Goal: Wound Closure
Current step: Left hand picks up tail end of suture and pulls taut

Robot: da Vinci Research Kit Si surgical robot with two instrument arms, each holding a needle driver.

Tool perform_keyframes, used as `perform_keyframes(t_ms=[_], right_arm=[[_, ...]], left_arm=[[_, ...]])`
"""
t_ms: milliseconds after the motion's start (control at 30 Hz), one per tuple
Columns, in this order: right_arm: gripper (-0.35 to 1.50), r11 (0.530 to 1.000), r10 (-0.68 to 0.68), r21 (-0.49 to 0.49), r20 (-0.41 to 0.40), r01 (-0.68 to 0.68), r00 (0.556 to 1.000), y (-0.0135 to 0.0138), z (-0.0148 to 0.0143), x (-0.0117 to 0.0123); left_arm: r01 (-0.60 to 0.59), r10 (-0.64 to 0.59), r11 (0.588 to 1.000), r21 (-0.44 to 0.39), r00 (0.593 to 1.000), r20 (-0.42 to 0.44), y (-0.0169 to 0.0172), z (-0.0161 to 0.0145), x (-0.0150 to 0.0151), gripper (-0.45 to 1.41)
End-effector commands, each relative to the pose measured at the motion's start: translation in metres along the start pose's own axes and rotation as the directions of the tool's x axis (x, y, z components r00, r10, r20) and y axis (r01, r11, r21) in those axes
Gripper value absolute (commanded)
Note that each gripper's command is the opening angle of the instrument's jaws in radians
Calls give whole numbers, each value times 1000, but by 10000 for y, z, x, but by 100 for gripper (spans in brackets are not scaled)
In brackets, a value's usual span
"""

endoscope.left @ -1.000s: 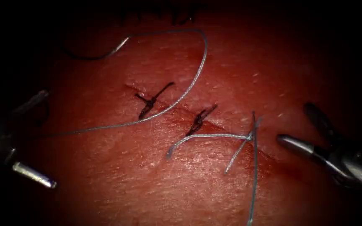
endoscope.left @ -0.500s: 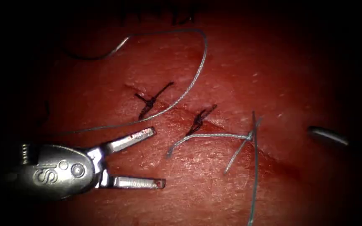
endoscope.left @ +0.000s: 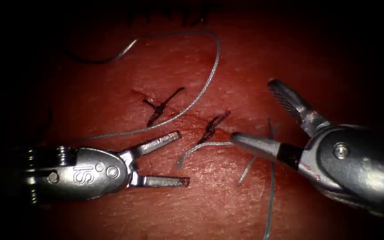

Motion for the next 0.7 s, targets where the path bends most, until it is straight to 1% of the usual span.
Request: perform_keyframes(t_ms=[33, 100, 167, 200, 333, 367, 467, 600, 700], right_arm=[[138, 1000, 1, 2, -2, -1, 1000, -5, 9, -2], [138, 1000, -1, 2, 0, 1, 1000, -4, 10, -4], [138, 1000, -5, 6, 6, 5, 1000, -5, 11, -9], [138, 1000, -6, 7, 8, 6, 1000, -5, 12, -10], [138, 1000, -13, 11, 12, 12, 1000, -9, 13, -16], [136, 1000, -16, 15, 17, 16, 1000, -11, 13, -19], [135, 999, -24, 27, 26, 23, 999, -16, 13, -25], [133, 994, -47, 99, 57, 41, 997, -26, 15, -39], [133, 984, -82, 166, 99, 65, 992, -38, 17, -56]], left_arm=[[1, -2, 1000, -6, 1000, -2, 2, 10, -2, 15], [2, -2, 1000, -16, 1000, -5, 2, 15, -1, 15], [-3, 3, 1000, -28, 1000, -13, 7, 23, -3, 10], [-6, 6, 1000, -30, 1000, -15, 8, 25, -4, 4], [-17, 16, 999, -46, 1000, -26, 10, 29, -11, -45], [-22, 19, 998, -67, 999, -37, 9, 28, -14, -45], [-27, 23, 996, -84, 999, -48, 6, 25, -15, -45], [-26, 21, 995, -95, 998, -52, 3, 21, -10, -45], [-31, 26, 995, -96, 998, -53, 4, 16, -1, -45]])
